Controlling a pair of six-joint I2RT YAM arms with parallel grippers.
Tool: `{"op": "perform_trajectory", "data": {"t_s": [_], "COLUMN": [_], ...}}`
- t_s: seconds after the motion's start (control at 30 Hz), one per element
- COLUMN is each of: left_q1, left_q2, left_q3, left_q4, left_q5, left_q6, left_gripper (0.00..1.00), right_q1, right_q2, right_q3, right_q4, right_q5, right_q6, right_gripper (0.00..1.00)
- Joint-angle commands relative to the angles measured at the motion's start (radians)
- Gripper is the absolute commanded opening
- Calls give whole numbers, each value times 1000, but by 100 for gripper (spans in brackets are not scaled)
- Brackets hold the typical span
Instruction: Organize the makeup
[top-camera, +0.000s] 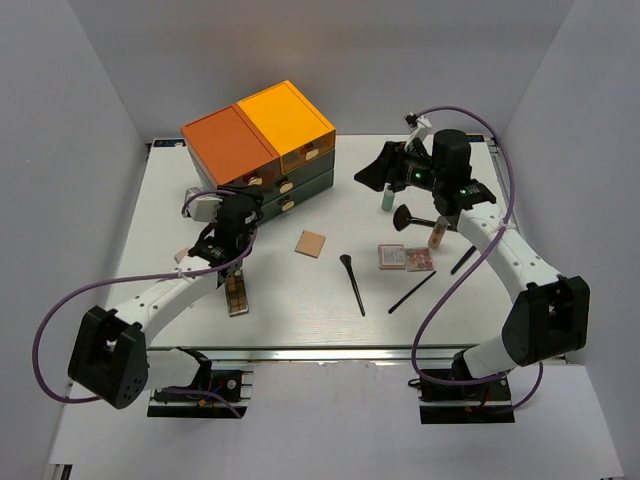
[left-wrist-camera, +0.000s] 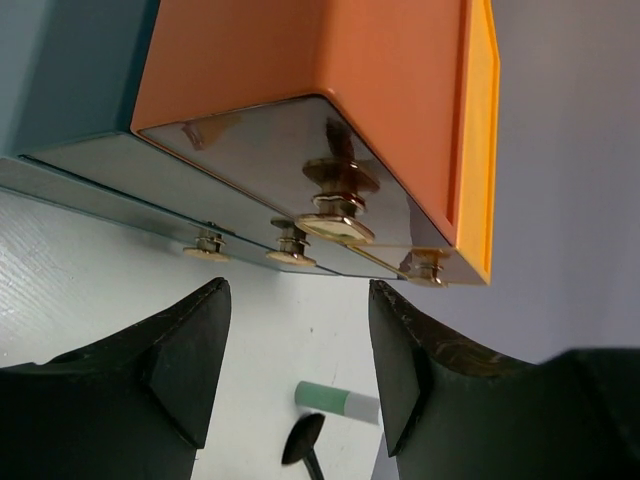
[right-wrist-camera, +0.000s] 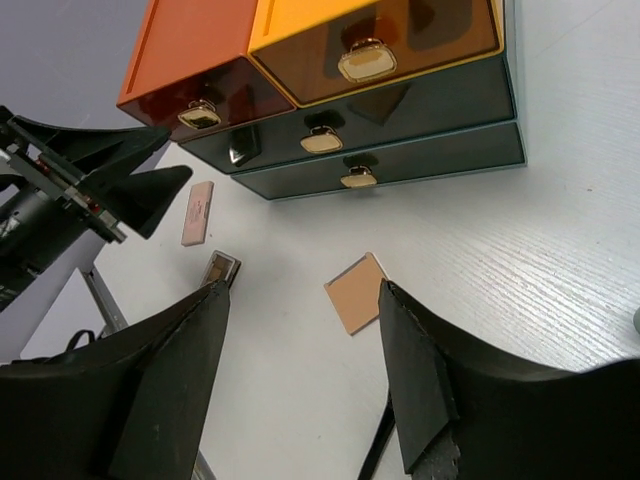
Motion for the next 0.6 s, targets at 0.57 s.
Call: {"op": "perform_trajectory", "data": {"t_s": [0.57], "left_q1": [66], "left_q2": [156], "left_q3": [24], "left_q4": [223], "left_q5": [-66], "left_q6": [-62], "left_gripper": [65], "right_q1": [-39], "right_q2": [-61], "right_q3": [-72], "right_q4": [73], "right_q5": [-37], "right_q6": [23], "right_gripper": [68]}}
